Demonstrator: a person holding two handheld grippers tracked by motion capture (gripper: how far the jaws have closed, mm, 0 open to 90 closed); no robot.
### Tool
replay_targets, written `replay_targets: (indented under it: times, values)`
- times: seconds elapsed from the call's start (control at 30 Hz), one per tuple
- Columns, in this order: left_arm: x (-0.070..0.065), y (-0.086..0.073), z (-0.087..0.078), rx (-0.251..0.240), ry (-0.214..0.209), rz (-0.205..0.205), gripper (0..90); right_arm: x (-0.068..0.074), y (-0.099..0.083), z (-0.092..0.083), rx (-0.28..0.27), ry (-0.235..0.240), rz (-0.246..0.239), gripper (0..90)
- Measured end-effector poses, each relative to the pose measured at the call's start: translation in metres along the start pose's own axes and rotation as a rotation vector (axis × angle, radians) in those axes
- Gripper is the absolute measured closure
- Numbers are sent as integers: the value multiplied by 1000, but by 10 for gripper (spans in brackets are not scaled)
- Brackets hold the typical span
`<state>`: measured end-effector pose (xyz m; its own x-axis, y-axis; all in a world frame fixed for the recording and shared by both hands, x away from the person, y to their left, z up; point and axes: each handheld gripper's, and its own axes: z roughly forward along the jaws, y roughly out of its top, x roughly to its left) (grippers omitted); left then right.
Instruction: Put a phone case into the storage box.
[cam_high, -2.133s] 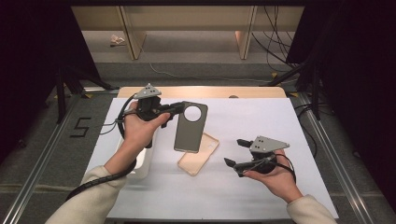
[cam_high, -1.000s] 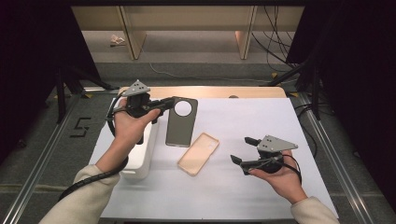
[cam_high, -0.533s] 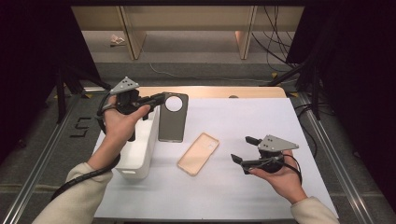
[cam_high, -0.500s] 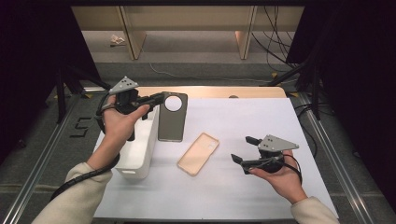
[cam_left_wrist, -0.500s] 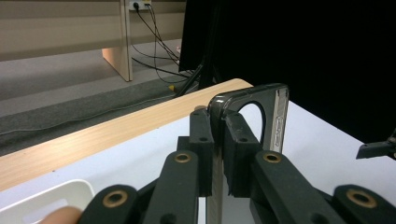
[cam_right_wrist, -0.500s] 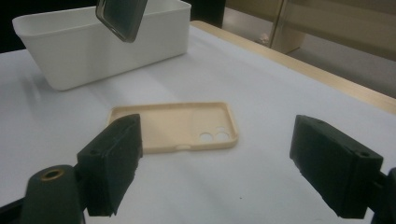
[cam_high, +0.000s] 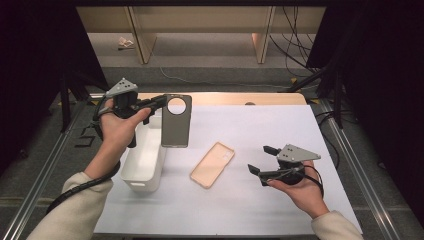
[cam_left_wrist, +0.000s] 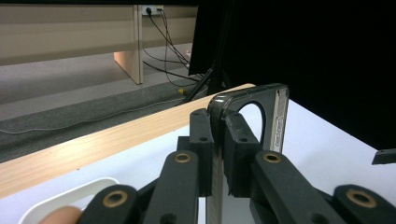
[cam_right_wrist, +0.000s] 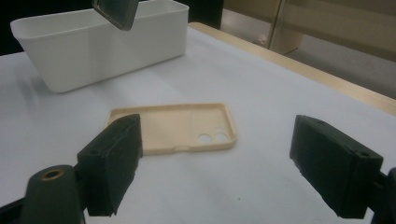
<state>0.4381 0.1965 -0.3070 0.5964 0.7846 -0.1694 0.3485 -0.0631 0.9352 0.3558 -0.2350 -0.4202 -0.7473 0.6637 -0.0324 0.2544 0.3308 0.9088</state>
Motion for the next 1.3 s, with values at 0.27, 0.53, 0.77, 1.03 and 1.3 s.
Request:
replay_targets:
  times: [0.27,0.53,0.77,1.03,1.3]
  values:
    - [8,4,-6,-7,19,3,829,0,0,0,2,0,3,182]
    - [19,7,-13,-19,34,-6,828,0,0,0,-4,-2,7,183]
    - [27,8,-17,-26,48,-13,829,0,0,0,-2,-5,9,183]
    - [35,8,-20,-28,64,-18,828,-1,-1,0,-1,-4,9,183]
    - [43,10,-23,-28,87,-16,829,-1,-1,0,-3,-5,14,184]
